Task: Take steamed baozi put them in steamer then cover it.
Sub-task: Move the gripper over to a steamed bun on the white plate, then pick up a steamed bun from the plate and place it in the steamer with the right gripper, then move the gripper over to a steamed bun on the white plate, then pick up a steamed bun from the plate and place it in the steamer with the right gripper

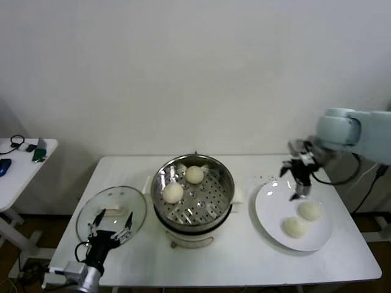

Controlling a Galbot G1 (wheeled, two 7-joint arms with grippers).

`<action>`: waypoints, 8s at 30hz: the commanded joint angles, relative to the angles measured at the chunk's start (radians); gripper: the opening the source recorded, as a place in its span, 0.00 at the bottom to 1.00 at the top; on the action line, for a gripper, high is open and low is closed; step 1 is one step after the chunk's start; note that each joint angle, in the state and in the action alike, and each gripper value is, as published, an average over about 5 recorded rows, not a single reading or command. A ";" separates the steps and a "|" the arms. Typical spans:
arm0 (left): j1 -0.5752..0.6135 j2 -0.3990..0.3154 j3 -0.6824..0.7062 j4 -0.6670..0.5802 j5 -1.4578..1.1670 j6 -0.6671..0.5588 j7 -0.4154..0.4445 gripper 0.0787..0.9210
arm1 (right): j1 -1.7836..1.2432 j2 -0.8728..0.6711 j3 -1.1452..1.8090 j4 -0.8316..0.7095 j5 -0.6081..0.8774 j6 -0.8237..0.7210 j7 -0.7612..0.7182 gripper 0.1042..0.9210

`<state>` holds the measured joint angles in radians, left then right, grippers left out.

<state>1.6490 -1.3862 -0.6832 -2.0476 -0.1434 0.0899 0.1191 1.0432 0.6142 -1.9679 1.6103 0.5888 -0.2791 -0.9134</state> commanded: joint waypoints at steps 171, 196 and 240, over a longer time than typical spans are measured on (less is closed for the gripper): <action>0.047 -0.047 -0.025 0.011 0.087 -0.017 -0.002 0.88 | -0.767 0.024 0.550 -0.591 -0.460 0.144 -0.030 0.88; 0.039 -0.036 -0.023 0.002 0.088 -0.011 -0.002 0.88 | -0.365 0.055 0.360 -0.477 -0.246 0.180 -0.111 0.66; 0.033 -0.042 -0.036 -0.026 0.084 -0.009 0.006 0.88 | -0.436 0.470 0.404 -0.211 -0.068 -0.068 0.107 0.70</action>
<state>1.6773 -1.4276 -0.7165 -2.0669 -0.0584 0.0816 0.1248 0.7255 1.0329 -1.5839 1.4907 0.5935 -0.3367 -0.8351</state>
